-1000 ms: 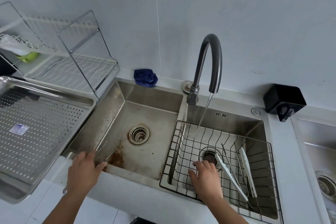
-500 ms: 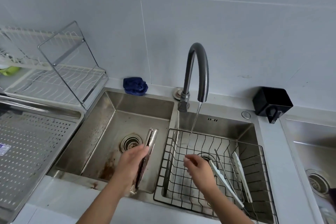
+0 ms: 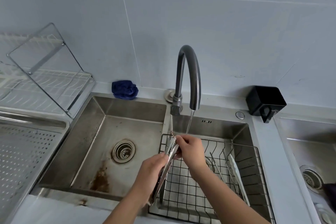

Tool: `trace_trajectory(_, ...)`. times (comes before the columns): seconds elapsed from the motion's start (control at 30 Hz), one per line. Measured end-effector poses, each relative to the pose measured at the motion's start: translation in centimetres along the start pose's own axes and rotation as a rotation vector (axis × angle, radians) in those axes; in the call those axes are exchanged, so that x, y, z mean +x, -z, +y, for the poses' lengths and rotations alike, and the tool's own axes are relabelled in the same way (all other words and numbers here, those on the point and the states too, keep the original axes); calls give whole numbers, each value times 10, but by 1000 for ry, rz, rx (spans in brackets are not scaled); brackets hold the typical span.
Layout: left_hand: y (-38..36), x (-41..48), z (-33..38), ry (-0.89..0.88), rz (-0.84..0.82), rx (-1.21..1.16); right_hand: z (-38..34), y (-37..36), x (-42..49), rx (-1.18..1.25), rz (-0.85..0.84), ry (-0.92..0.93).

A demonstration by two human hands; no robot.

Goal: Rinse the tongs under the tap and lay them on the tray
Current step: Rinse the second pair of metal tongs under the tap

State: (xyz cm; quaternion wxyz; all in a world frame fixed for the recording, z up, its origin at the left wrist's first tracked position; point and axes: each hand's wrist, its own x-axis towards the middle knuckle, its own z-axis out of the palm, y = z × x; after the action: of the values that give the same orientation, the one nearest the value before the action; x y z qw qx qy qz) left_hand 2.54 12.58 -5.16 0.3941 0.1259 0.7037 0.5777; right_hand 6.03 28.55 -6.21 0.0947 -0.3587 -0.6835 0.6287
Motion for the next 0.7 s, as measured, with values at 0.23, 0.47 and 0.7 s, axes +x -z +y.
trace_trajectory(0.23,6,12,-13,60,81,94,6,2,15,168,58,-113)
trace_trajectory(0.47,-7,14,-18,5,88,62,5,12,22,134,108,-97)
trace_trajectory(0.7,-6,19,-8,15,93,50,3,9,24,144,77,-61)
